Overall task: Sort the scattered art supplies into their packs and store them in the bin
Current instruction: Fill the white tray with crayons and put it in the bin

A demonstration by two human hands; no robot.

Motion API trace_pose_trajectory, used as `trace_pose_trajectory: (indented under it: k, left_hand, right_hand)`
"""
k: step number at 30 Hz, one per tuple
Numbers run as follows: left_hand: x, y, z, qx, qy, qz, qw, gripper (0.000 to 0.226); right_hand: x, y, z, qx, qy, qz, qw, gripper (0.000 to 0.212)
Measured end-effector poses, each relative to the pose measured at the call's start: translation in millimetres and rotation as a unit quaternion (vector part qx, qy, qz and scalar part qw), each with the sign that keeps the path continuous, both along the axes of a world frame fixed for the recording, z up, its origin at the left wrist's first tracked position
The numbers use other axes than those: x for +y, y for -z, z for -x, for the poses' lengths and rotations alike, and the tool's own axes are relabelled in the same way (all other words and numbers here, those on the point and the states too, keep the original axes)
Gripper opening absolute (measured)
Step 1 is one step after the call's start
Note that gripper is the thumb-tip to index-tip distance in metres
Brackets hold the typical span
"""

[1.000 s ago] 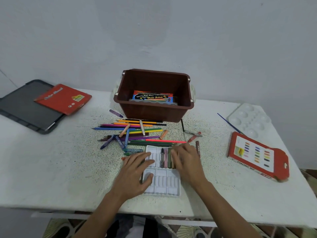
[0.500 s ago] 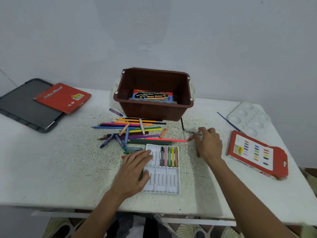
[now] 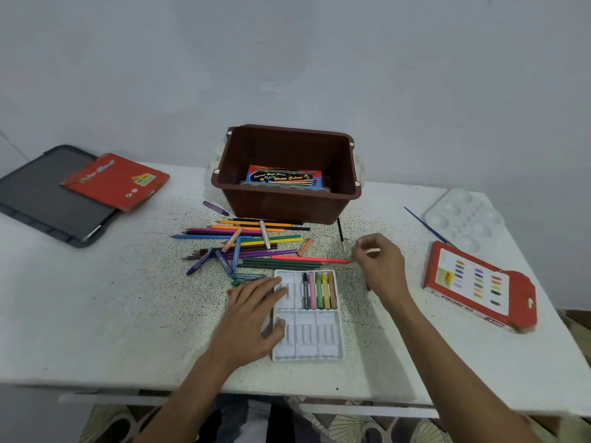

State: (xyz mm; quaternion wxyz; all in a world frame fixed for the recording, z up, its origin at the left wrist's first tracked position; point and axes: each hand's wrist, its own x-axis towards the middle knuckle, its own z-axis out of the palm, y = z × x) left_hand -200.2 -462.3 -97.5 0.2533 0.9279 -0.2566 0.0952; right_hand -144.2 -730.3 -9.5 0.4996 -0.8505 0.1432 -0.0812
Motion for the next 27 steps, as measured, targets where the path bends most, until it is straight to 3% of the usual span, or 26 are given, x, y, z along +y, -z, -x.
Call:
trace_pose_trajectory:
  k: [7,11,20,27]
  left_hand:
    - [0.0,0.2,-0.9,0.006,0.002,-0.002,1.000,0.053]
    - [0.9,3.3,-1.1,0.011,-0.005,-0.003,1.000,0.052]
    - [1.2,3.2,-0.1,0.012,-0.009,-0.006,1.000,0.052]
    - [0.9,1.0,-0.1,0.009,-0.008,-0.006,1.000,0.050]
  right_hand:
    - [35.6,3.5,24.6,0.019,-0.124,-0.034,0.992,0.004]
    - [53.1,11.5,33.8,0.030,-0.152,-0.050,0.987,0.017]
    - [69.8,25.5,39.5,-0.017,-0.213,0.152,0.965,0.024]
    - [77.5,56.4,46.9,-0.123,-0.186,0.281,0.933,0.009]
